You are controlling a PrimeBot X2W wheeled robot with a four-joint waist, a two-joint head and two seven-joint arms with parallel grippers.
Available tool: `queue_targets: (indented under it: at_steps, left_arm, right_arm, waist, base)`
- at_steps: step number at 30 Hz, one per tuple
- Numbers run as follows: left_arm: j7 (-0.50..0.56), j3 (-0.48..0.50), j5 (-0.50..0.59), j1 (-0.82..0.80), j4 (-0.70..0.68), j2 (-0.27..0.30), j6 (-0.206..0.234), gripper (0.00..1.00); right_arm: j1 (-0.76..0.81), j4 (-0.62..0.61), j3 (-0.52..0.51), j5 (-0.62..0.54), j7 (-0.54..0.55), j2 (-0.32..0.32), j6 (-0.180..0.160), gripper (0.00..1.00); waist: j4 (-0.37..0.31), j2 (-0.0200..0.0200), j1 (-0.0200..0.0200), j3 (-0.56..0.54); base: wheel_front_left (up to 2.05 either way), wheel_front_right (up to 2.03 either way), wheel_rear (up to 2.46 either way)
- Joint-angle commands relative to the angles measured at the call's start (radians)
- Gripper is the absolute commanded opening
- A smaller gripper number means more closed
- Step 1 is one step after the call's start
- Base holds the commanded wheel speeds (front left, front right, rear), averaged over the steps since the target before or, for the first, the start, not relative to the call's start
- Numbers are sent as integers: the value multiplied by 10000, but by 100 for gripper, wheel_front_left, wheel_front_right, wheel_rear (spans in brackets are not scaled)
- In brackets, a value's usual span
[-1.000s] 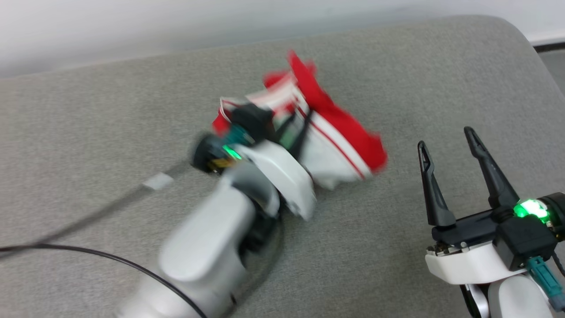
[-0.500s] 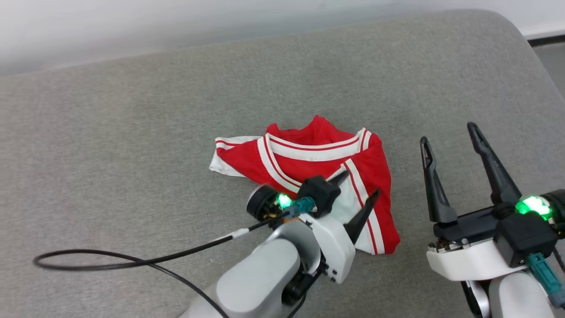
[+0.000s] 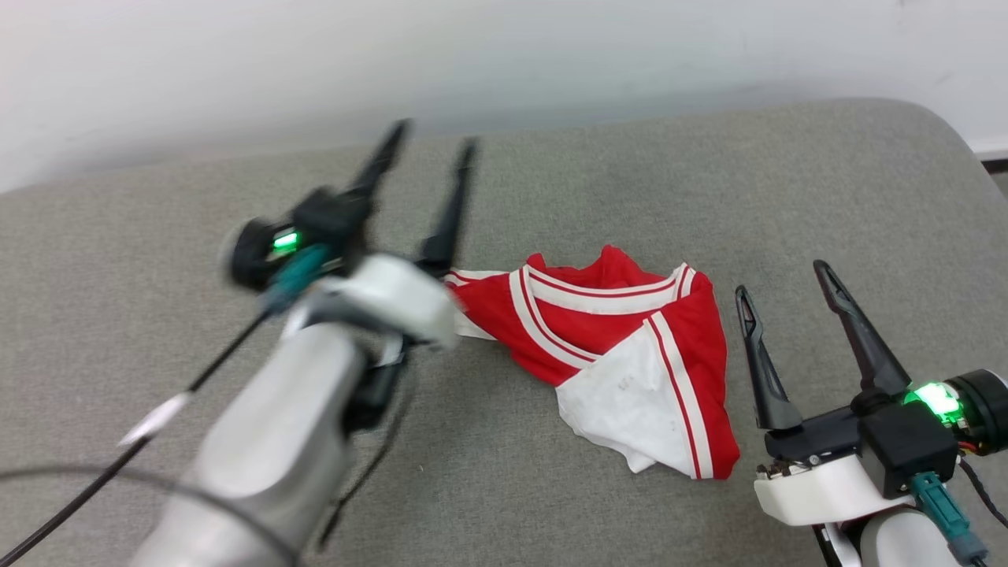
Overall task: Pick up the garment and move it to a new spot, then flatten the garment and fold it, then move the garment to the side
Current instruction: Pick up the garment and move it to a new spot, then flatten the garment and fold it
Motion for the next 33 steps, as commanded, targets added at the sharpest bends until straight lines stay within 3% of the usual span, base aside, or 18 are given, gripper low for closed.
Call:
queue_targets:
  at_steps: [1,6,10,19,25,33]
  left_arm:
    - [-20,291,141,474,-192,231,87,100]
    - [-23,1704,894,2101,-1441,1135,300,100]
    - [-24,2911,1039,3730,-2438,1200,317,100]
    - [-25,3705,2109,5997,-3477,94,-632,100]
    - [-26,4175,2446,6369,-3198,-640,-1129,100]
    - [-26,4871,2819,6288,-3041,-1142,-1701,100]
  right_arm:
    - [106,11,7,49,-22,22,-6,100]
    - [247,-68,-87,344,-22,20,-6,100]
    - [330,-94,-45,317,-22,20,-6,100]
    - [566,-69,-66,376,-22,21,-6,100]
    - [520,-50,-33,499,-22,21,-6,100]
    - [532,-84,-67,637,-22,11,-5,100]
  waist:
    - [79,0,0,-110]
    - [187,0,0,-212]
    - [225,0,0,-221]
    - [400,0,0,-283]
    - [398,0,0,-337]
    - [383,0,0,-217]
  base:
    - [0,0,0]
    - [0,0,0]
    - [0,0,0]
    - [0,0,0]
    - [0,0,0]
    - [0,0,0]
